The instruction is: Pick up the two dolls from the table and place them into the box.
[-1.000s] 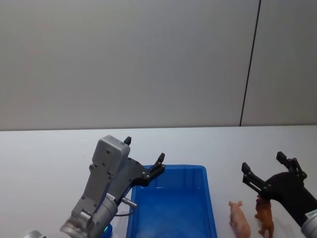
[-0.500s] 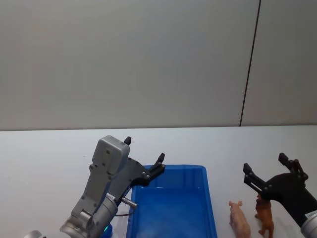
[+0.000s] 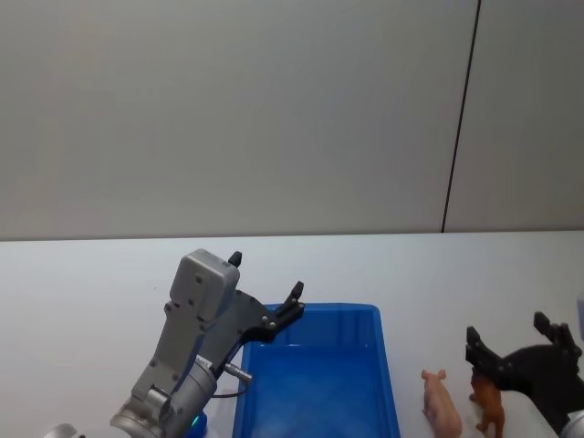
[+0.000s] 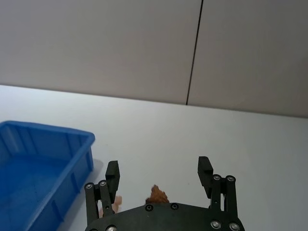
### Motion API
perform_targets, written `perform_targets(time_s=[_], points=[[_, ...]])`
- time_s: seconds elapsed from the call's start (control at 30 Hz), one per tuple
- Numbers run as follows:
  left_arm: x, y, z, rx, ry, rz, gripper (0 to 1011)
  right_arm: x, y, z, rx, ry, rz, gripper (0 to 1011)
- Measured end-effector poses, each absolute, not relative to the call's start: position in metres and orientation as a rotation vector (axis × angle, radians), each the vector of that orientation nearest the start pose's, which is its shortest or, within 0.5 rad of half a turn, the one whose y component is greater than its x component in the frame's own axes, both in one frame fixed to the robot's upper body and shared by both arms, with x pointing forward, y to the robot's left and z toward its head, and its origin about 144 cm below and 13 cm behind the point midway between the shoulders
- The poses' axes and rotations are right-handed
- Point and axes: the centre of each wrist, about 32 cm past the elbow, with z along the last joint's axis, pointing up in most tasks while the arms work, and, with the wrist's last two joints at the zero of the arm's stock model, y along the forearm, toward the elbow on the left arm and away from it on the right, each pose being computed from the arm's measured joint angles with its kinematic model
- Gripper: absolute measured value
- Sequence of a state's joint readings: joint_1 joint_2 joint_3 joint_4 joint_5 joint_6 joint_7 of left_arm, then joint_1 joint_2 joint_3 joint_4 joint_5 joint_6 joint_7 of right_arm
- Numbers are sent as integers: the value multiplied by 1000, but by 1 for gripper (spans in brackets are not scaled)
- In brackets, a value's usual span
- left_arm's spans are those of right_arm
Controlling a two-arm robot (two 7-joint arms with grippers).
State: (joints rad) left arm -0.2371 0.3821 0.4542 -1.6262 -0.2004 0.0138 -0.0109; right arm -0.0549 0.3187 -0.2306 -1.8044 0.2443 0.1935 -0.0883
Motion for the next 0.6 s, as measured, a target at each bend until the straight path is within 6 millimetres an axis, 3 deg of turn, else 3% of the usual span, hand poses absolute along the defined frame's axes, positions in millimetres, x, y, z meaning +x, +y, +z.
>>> perform_targets(time_s=[0.6], points=[[492, 198, 1204, 61, -268, 1124, 1001, 419, -236, 1165, -228, 102, -1431, 1001]])
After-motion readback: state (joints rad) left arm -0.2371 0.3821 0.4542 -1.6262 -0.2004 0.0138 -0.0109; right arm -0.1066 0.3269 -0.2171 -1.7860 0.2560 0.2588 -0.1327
